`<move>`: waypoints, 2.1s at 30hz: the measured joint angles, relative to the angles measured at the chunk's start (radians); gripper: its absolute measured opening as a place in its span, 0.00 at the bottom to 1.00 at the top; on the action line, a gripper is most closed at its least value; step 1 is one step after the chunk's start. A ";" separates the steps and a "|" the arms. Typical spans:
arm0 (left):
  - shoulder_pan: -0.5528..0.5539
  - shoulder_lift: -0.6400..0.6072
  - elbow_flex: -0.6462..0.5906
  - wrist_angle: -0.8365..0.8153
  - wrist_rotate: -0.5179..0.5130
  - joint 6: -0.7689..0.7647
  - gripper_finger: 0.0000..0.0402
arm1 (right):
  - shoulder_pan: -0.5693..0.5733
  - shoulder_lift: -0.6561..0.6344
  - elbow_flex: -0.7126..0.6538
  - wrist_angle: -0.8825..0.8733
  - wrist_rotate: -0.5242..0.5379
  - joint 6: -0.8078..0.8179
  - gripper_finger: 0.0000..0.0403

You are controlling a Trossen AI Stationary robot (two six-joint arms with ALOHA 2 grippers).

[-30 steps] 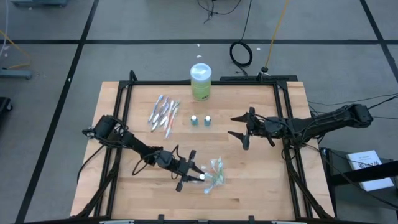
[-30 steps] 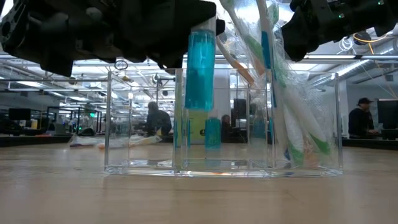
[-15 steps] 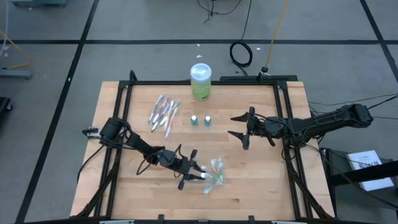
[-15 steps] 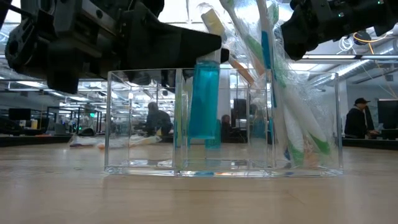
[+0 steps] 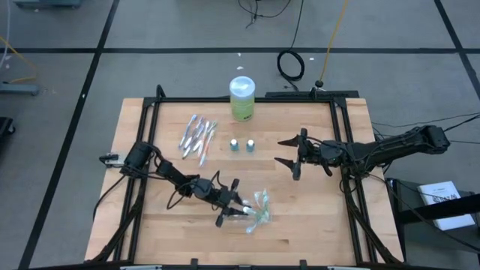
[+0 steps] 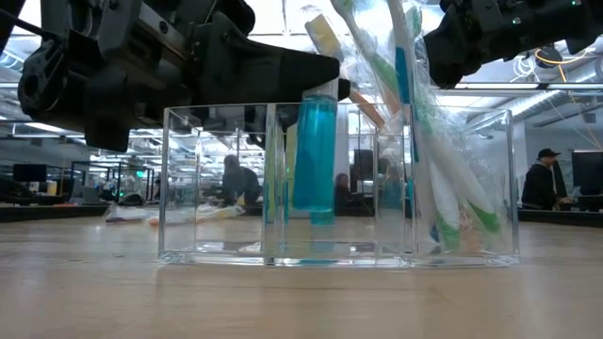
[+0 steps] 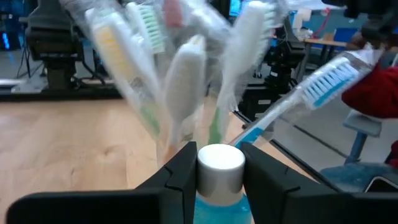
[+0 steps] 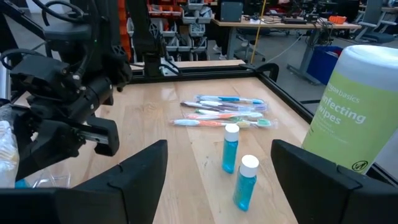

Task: Pick & Place toothbrushing station
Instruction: Put the mouthwash into the transparent organizer

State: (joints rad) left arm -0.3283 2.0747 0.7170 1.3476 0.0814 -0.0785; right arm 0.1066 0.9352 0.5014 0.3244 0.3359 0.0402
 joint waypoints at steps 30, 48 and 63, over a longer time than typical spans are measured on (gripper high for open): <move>0.005 -0.041 -0.002 0.007 -0.006 -0.008 0.44 | 0.000 0.000 0.000 -0.001 -0.001 0.000 0.69; 0.003 -0.488 -0.002 -0.555 -0.082 0.139 0.44 | 0.000 0.000 0.000 -0.005 -0.001 0.049 0.69; 0.003 -0.815 -0.001 -1.182 -0.447 0.047 0.44 | 0.000 -0.046 -0.001 -0.070 -0.209 0.132 0.69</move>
State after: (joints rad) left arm -0.3248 1.2594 0.7162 0.1655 -0.3660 -0.0311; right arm 0.1066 0.8890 0.5007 0.2545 0.1273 0.1719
